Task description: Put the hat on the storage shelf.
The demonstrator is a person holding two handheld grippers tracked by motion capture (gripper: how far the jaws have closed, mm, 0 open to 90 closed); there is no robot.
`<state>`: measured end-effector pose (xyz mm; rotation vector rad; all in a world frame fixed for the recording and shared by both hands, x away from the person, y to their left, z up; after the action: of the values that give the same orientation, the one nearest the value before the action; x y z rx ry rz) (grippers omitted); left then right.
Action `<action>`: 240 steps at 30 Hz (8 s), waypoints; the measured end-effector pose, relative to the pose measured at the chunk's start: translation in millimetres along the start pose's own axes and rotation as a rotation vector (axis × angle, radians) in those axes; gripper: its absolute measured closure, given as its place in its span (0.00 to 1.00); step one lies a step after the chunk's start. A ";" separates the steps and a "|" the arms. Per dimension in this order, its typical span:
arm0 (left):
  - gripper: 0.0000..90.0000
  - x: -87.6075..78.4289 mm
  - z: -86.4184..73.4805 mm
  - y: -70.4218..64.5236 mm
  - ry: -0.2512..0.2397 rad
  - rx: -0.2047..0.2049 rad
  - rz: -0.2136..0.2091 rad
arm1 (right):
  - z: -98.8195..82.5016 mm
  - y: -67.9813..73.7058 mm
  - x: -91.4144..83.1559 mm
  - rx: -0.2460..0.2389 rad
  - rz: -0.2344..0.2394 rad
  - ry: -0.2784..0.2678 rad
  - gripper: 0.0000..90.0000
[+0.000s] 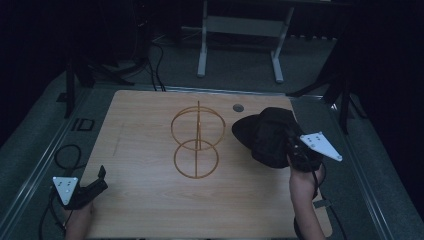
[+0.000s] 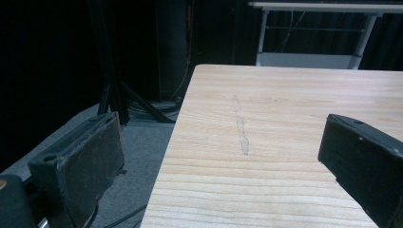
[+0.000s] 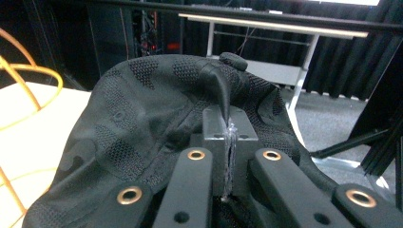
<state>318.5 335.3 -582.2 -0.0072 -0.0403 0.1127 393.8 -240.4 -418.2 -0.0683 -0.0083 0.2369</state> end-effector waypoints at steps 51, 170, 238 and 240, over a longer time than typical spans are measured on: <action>0.02 0.3 -0.2 -0.3 0.003 -0.003 -0.005 | 154.8 63.7 15.2 -0.010 0.137 -0.263 0.99; 0.02 0.6 -0.3 -2.2 0.004 0.006 -0.022 | 46.6 165.6 53.6 0.020 0.492 -0.017 0.47; 0.02 0.0 0.0 -1.9 0.000 0.011 -0.011 | -152.5 -90.0 -18.4 0.074 0.034 0.207 0.15; 0.02 0.0 0.0 -2.0 0.000 0.011 -0.012 | -157.1 -93.4 -22.2 0.079 0.025 0.214 0.15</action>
<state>318.7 333.3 -582.2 0.0044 -0.0399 0.1011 396.6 -346.6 -568.6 -0.0152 0.2152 0.2539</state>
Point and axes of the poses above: each handheld gripper's, and its own axes: x roughly forward along the jaws, z roughly out of its top, y roughly to its left, the point moved 10 cm from there along x, roughly forward along the jaws, and after that the axes turned 13 degrees about -y, right-handed, at the moved point
